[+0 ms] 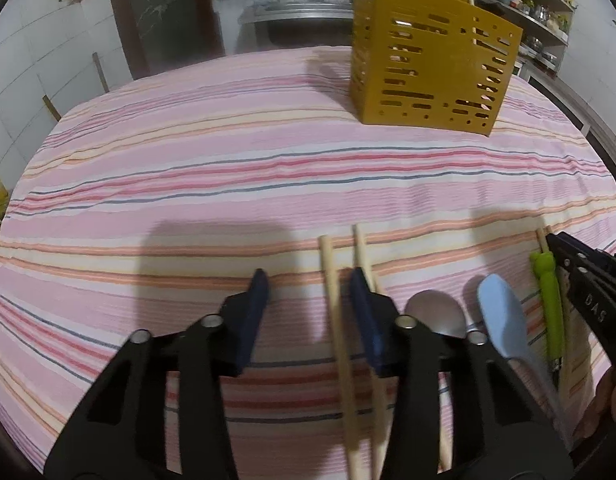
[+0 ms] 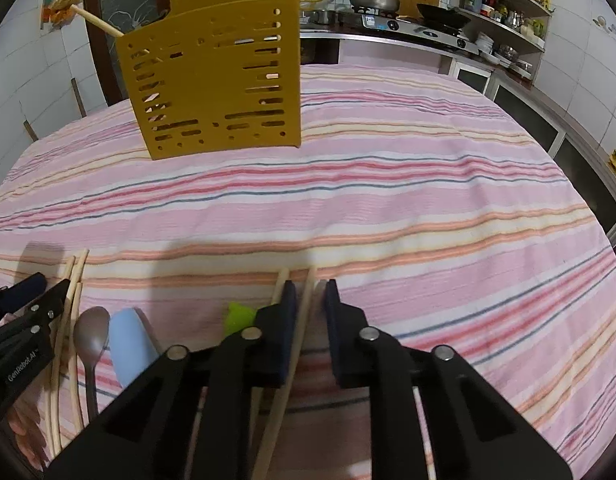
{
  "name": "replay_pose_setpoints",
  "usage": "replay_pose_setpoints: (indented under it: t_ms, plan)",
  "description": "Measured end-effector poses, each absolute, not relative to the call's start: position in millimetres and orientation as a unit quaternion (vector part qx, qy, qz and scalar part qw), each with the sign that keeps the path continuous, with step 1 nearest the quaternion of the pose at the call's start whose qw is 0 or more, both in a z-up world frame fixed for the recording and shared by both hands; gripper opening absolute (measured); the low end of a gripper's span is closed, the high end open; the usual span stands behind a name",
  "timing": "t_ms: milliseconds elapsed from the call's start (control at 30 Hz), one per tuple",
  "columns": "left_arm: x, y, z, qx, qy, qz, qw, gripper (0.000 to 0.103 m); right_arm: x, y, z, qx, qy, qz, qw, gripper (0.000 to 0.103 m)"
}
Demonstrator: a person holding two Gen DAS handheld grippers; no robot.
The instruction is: Organize utensils
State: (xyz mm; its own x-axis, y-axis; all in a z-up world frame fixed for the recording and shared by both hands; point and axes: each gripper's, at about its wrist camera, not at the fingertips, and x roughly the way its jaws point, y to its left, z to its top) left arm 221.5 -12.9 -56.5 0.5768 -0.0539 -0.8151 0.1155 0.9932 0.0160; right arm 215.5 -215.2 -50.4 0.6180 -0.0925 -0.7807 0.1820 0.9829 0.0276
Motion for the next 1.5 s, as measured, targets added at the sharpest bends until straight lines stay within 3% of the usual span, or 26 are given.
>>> replay_pose_setpoints:
  t_ms: [300,633,1233,1500]
  plan:
    - [235,-20,-57,0.02,0.462,-0.064,0.884,0.006,222,-220,-48,0.062,0.427,-0.07,0.899,0.009]
    - [219,-11,-26,-0.009,0.403,-0.081,0.912,0.005,208,-225,-25,0.078,0.386,-0.063,0.917,0.008]
    - [149,34,49,-0.059,0.245,-0.062,0.966,0.005,146,-230,53,0.085,0.207,-0.036,0.974,0.005]
    - [139,38,52,-0.05,0.231,-0.052,0.97,0.005,162,-230,32,0.077,0.265,-0.038,0.96,0.006]
